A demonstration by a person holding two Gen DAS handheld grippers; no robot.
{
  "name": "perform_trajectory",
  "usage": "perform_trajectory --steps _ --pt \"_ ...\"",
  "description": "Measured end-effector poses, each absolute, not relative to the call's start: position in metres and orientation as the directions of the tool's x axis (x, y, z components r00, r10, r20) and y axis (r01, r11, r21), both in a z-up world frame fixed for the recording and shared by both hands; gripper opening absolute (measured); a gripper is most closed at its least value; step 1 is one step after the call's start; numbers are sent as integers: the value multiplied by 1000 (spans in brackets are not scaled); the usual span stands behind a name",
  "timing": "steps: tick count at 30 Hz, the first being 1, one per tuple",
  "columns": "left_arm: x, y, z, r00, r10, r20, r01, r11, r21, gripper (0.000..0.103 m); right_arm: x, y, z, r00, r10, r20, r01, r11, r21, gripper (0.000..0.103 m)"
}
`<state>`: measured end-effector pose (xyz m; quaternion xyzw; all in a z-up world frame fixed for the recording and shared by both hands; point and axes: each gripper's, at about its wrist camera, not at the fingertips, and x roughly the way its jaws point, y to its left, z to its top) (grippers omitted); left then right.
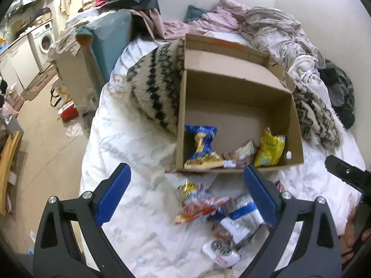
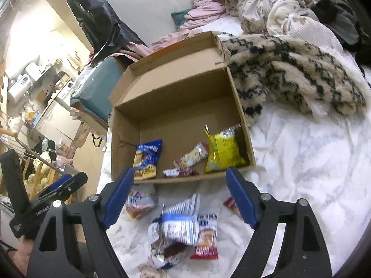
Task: Organize snacks
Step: 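Withdraw both grippers from the box toward the remaining snacks, then grasp the red-white rice cake bar with the right gripper while the left grasps a blue-white packet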
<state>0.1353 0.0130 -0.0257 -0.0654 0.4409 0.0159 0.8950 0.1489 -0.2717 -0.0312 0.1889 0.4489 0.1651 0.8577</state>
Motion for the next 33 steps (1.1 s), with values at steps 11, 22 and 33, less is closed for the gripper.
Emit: perform_trajectory --steps 11,22,33 --pt "97 20 -44 552 -18 -834 -133 985 -110 96 114 -279 -48 471 455 -756 -38 866 498 84" --pt "101 30 -65 481 -19 -877 -198 972 -129 96 116 -282 -90 341 459 -820 87 853 514 84" --pt "110 33 -78 435 -56 -899 -231 958 -172 96 133 -258 -148 125 359 -925 90 924 371 75"
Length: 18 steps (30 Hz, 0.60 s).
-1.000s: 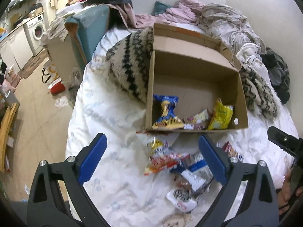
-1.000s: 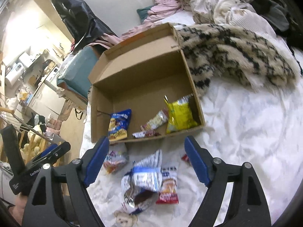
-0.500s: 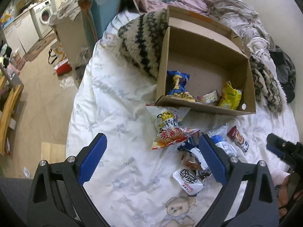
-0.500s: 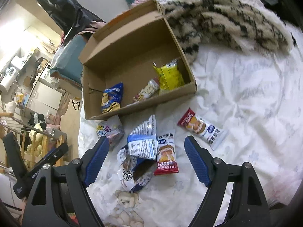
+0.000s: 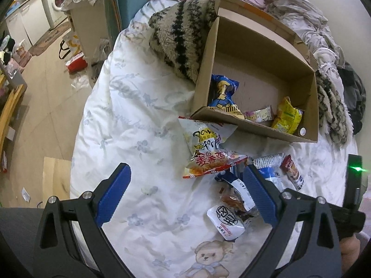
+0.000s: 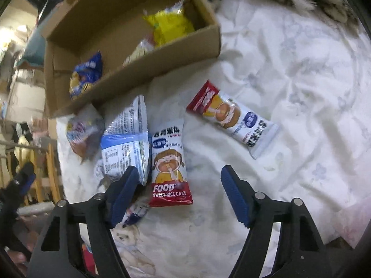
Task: Organize snacks
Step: 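Grasp the red-white rice cake bar with the right gripper while the left grasps a blue-white packet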
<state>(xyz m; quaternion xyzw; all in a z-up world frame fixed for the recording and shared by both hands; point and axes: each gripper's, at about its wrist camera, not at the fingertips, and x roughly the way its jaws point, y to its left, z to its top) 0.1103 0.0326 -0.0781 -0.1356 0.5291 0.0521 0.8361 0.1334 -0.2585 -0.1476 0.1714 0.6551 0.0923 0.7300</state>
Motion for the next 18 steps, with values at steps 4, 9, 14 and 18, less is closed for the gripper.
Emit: perform_trajectory --steps 4,9,14,18 --pt "114 31 -82 420 -69 -905 -231 956 -181 96 143 -244 -159 83 354 -932 53 932 359 68" --pt "113 30 -85 413 -57 -909 -227 960 -163 96 148 -236 -182 8 413 -911 76 908 412 43" --pt "113 31 -90 394 -60 -917 -233 959 -163 96 145 -241 -170 50 401 -915 62 913 403 34" --pt "112 28 -98 363 -70 -929 -231 959 -162 96 138 -254 -158 92 390 -916 78 914 397 34"
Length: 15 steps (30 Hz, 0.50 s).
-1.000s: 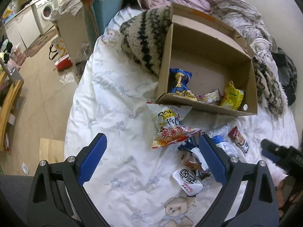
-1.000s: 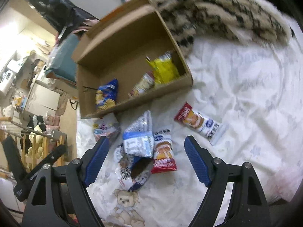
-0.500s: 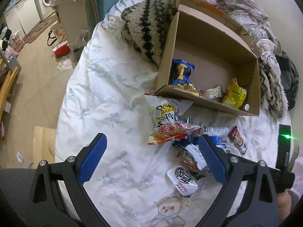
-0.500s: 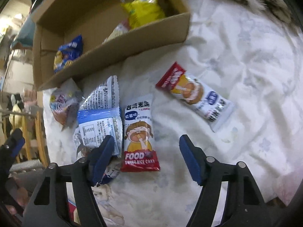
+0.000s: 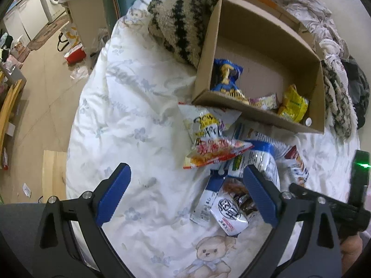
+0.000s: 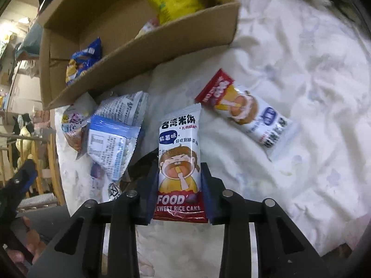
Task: Organize snacks
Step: 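Grasp the red-white rice cake bar with the right gripper while the left grasps a blue-white packet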
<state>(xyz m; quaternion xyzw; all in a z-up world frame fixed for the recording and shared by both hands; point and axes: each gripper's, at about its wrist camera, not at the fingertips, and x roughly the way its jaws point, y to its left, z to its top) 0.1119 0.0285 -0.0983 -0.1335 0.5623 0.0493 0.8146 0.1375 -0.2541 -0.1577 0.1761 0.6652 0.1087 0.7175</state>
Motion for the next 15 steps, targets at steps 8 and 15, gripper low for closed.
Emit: perform_trajectory --steps 8,15 --pt "99 6 -118 281 -165 -945 -196 954 -225 82 111 -280 -106 260 429 -865 70 885 459 34" --pt "115 0 -138 252 -132 -959 -156 972 -175 68 95 -286 -85 321 507 -800 41 836 547 34"
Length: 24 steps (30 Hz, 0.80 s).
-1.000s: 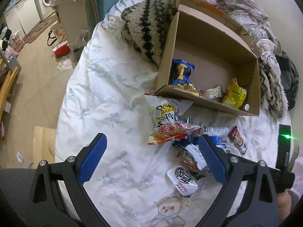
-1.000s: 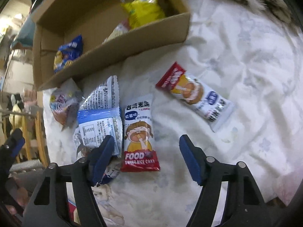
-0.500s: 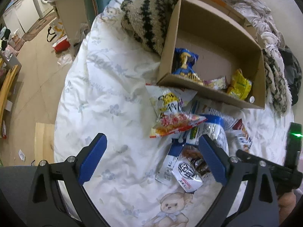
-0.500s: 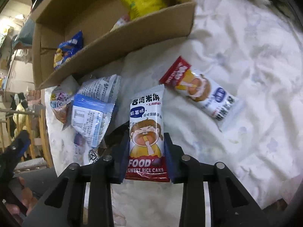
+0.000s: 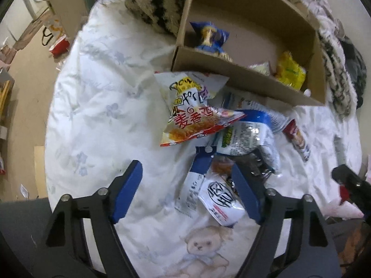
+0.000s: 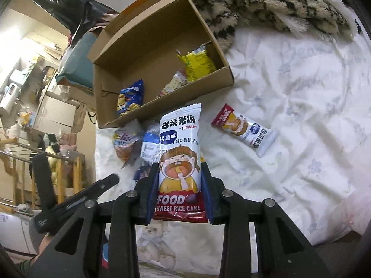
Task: Organize snacks
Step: 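Grasp the red-white rice cake bar with the right gripper while the left grasps a blue-white packet, then carry both held packets over the box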
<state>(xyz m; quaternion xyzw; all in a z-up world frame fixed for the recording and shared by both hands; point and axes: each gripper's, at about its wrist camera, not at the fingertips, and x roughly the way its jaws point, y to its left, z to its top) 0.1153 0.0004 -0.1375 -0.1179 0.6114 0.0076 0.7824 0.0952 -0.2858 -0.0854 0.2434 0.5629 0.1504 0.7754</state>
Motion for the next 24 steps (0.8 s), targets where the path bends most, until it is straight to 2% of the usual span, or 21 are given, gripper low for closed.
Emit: perform_trajectory --steps 2,8,10,11,13,18,24 --pt "120 2 -147 220 -157 -963 -158 968 -194 55 97 -283 -84 324 512 -796 35 834 551 34" --pt "127 -7 -168 183 -192 -964 -119 969 -216 49 96 -283 -87 314 530 -787 40 821 569 34" --pt "127 -12 -175 164 -190 -968 -101 973 -208 43 97 -284 -89 312 530 -788 45 821 570 34" --pt "127 -16 -179 145 -192 -971 -84 975 -205 36 97 -284 -90 310 529 -790 46 821 568 34" --pt "124 -24 -184 123 -180 -976 -46 981 -187 15 98 -282 -90 307 522 -796 46 827 560 34" --pt "115 -36 -168 169 -168 -971 21 986 -167 13 100 -276 -93 295 507 -810 31 842 538 35" --pt "99 -42 -145 242 -105 -965 29 994 -101 13 100 -269 -93 290 499 -817 12 851 524 35"
